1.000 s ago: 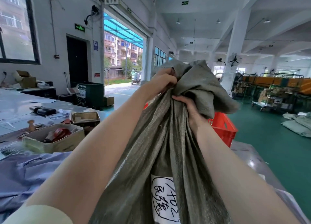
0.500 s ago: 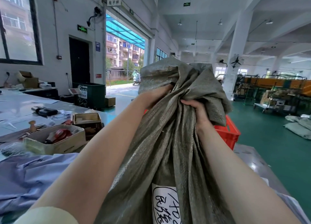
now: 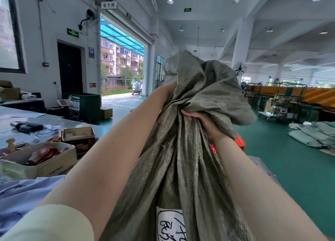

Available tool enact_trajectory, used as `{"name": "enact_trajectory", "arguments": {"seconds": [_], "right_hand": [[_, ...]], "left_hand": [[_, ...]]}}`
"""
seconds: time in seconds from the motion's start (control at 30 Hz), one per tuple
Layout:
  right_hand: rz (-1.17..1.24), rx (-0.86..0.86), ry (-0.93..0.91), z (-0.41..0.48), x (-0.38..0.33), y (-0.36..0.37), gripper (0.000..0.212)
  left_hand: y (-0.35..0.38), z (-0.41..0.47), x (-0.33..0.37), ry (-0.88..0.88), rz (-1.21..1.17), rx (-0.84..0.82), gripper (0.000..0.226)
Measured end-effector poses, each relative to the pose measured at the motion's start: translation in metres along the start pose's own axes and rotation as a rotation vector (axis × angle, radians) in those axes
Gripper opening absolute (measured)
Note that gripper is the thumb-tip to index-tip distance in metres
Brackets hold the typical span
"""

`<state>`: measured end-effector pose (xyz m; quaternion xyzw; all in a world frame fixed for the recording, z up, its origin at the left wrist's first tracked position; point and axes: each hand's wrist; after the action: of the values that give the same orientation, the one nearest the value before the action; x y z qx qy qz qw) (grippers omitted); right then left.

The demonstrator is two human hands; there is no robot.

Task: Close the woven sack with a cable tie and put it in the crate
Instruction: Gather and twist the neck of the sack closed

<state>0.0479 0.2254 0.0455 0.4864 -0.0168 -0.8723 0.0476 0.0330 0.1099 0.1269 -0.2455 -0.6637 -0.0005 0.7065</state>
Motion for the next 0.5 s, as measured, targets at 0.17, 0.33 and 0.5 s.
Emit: {"name": "enact_trajectory", "arguments": {"seconds": [0.17,0.33,0.5], "right_hand": [[0.205,0.093,-0.096,0.000,0.007,0.008,0.011],[0.280,0.130,-0.004,0.004,0.015,0.001,0.020],[0.359,0.136,0.013,0.006,0.009,0.003,0.030]], "left_hand": [[-0.015,0.003,-0.020,-0.064,0.159,0.132,0.041],[-0.036,0.002,-0.046,-0.177,-0.064,-0.278,0.054],[-0.048,0.000,-0.072,-0.145,0.151,-0.407,0.091]]}}
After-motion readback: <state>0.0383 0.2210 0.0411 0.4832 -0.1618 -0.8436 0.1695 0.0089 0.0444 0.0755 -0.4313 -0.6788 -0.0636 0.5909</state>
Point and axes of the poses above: each hand's wrist, its own z-axis towards the middle knuckle, its own y-axis out of the palm, x = y × z, and after that the axes turned 15 degrees about -y, right-handed
